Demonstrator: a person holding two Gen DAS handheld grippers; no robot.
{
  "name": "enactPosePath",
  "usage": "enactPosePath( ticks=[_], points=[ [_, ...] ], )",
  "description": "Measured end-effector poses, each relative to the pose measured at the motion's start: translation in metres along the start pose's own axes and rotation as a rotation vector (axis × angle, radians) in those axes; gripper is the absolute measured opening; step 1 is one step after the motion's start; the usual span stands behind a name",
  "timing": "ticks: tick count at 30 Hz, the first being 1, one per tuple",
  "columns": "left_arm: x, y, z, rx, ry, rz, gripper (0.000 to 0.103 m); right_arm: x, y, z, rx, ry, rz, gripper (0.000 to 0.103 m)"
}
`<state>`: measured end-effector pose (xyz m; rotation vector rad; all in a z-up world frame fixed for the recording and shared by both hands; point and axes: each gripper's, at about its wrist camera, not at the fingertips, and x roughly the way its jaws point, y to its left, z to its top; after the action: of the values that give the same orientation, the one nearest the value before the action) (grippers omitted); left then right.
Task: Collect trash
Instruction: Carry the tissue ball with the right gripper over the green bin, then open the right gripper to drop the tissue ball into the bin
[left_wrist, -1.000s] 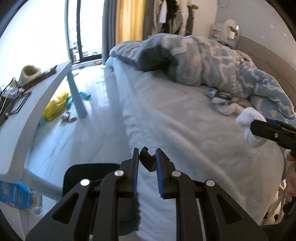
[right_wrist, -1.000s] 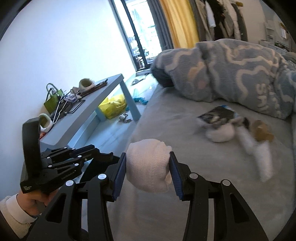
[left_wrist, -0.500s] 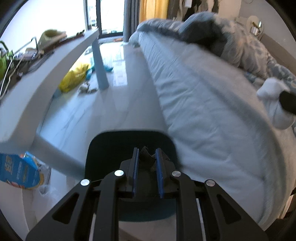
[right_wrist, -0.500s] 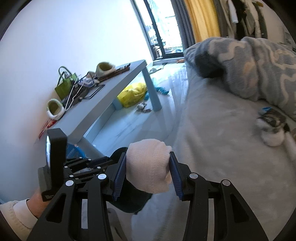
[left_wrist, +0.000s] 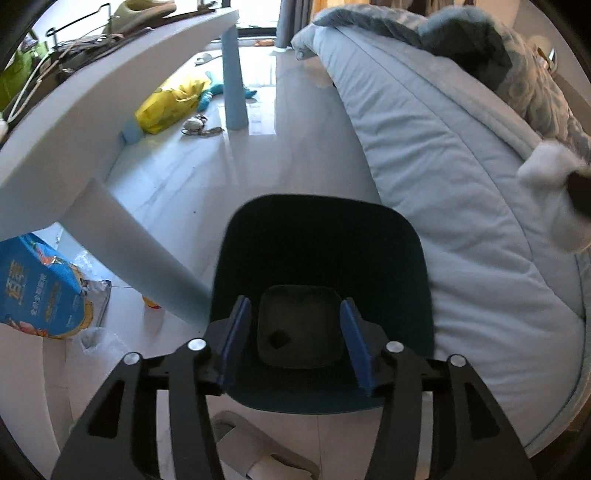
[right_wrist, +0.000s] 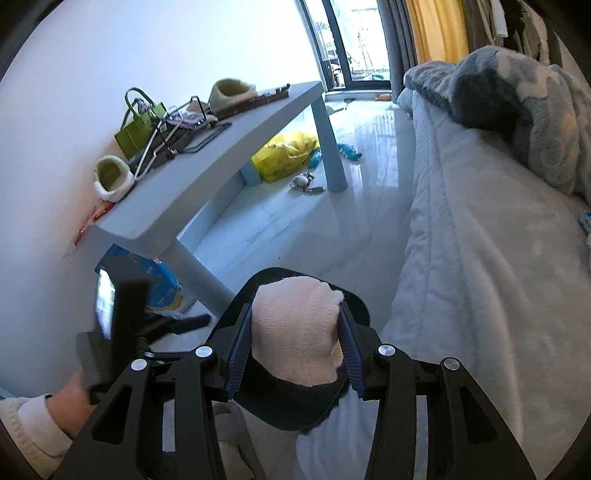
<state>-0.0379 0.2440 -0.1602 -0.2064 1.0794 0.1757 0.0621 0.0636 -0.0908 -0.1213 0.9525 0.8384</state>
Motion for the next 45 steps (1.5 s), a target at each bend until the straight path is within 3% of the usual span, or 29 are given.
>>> enactPosePath(
  ticks=[3, 10, 20, 32, 34, 38, 45],
  points=[
    [-0.012, 0.007, 0.003, -0.006, -0.044, 0.010, 0.066, 0.018, 0.002, -0.002, 0.001, 0.026, -0.007, 0.046],
    [-0.047, 0.023, 0.012, -0.047, -0.157, -0.015, 0.071, 0.061, 0.009, -0.011, -0.001, 0.107, -0.022, 0.046],
    [-0.086, 0.036, 0.020, -0.094, -0.265, -0.051, 0.071, 0.109, 0.018, -0.024, -0.001, 0.189, -0.044, 0.046],
    [-0.127, 0.034, 0.025, -0.055, -0.361, -0.075, 0.058, 0.140, 0.023, -0.040, -0.021, 0.249, -0.087, 0.046],
    [-0.133, 0.033, 0.025, -0.050, -0.371, -0.081, 0.054, 0.144, 0.024, -0.042, -0.037, 0.258, -0.099, 0.049],
    [-0.143, 0.032, 0.027, -0.053, -0.378, -0.116, 0.048, 0.151, 0.026, -0.046, -0.055, 0.277, -0.118, 0.073],
    [-0.162, 0.023, 0.031, -0.048, -0.421, -0.118, 0.047, 0.138, 0.032, -0.045, -0.078, 0.250, -0.120, 0.073]
  ],
)
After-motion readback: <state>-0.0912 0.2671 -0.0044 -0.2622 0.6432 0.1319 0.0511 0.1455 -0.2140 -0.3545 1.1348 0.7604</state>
